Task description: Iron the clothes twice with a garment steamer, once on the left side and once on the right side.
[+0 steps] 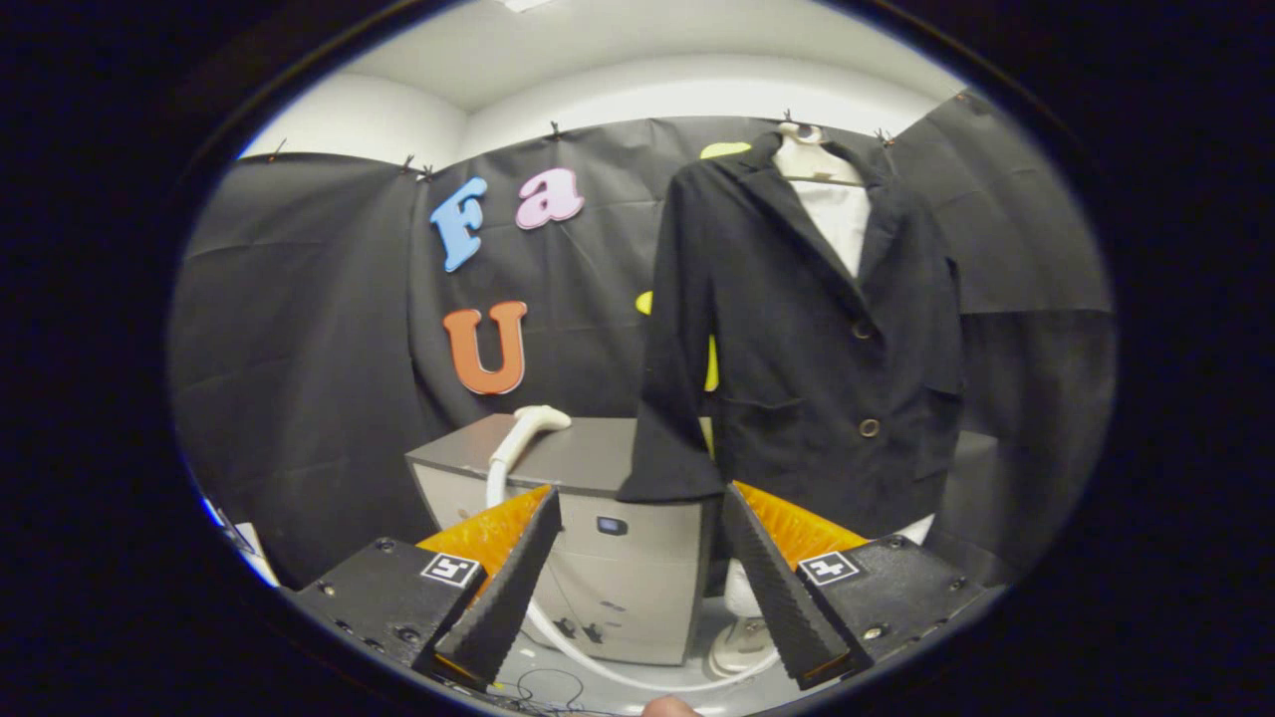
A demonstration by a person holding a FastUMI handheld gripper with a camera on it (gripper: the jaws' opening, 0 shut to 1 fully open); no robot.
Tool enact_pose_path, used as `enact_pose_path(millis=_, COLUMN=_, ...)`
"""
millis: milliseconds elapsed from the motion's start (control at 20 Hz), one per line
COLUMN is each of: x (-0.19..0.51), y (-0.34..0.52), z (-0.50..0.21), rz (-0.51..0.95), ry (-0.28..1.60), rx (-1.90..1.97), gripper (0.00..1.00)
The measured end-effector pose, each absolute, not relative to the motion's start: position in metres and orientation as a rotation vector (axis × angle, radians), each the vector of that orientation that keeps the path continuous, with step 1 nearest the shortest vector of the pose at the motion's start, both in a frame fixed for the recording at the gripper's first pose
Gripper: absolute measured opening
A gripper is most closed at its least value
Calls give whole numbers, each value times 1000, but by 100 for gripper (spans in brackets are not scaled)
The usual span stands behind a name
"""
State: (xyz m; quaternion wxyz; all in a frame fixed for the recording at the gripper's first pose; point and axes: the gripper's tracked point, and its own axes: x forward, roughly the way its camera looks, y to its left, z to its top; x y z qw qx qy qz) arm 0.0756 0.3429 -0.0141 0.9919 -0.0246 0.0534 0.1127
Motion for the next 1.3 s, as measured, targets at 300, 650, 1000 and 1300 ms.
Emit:
enact_pose_path(millis=300, x=121, y=437, z=-19, rz=326, ry=163, rx=-61, gripper=100)
enact_pose_path(millis=650, x=204, y=507, z=-58, rz=397, ry=234, rx=-90, gripper=100)
enact_pose_path(millis=1000, x=321, y=554, z=-85, rz=355, ry=327, rx=-136, gripper=99)
enact_pose_path(millis=1300, x=377, y=566, z=-126, rz=295, ry=545, rx=-83, gripper=94)
